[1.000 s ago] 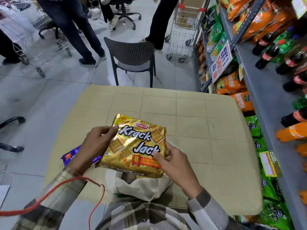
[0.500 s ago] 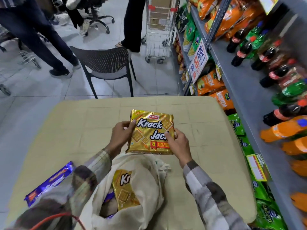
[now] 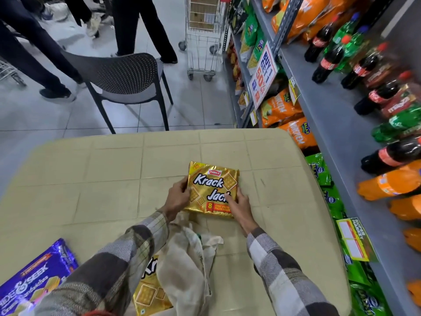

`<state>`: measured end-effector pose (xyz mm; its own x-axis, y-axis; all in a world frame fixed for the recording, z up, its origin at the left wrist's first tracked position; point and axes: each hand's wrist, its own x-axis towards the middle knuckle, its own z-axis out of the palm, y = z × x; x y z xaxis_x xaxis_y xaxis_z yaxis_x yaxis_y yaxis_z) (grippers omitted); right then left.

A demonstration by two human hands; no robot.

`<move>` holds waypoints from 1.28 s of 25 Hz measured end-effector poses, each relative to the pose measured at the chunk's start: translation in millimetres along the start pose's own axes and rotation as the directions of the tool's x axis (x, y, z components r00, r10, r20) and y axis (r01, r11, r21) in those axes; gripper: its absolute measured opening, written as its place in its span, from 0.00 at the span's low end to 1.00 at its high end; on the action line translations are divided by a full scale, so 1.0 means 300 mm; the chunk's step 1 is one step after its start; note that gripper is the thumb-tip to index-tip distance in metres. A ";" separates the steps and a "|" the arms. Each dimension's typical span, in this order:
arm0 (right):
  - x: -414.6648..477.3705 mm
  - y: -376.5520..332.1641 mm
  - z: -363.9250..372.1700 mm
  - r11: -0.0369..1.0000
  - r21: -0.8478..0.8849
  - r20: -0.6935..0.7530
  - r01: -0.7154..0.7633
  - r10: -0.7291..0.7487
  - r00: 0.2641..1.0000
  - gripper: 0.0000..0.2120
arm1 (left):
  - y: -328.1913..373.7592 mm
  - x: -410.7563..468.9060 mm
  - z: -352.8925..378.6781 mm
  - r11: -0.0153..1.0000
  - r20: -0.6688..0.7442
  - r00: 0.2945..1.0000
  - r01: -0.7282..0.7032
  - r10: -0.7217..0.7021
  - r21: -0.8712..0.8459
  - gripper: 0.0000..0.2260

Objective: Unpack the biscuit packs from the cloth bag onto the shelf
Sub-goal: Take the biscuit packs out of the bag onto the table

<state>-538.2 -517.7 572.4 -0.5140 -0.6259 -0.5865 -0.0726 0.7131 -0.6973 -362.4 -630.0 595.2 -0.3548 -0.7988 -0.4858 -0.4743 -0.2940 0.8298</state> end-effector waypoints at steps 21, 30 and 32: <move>-0.866 0.061 0.472 0.973 0.227 0.471 0.040 -0.146 0.870 0.13 | -0.375 -0.749 -0.352 0.971 -0.156 0.987 0.003 0.036 0.241 0.08; -0.679 0.061 0.399 0.997 -0.078 0.096 0.001 0.007 0.995 0.15 | -0.373 -0.805 -0.233 0.969 -0.312 0.949 0.114 -0.041 0.219 0.22; -0.658 0.077 0.361 0.974 -0.225 0.090 -0.022 0.043 0.995 0.22 | -0.380 -0.823 -0.212 0.976 -0.307 0.948 0.138 -0.081 0.168 0.27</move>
<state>-345.9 -412.0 627.5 -0.4373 -0.6204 -0.6511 -0.2517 0.7795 -0.5736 -169.5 -432.7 638.1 -0.0508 -0.8948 -0.4436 -0.6475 -0.3087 0.6968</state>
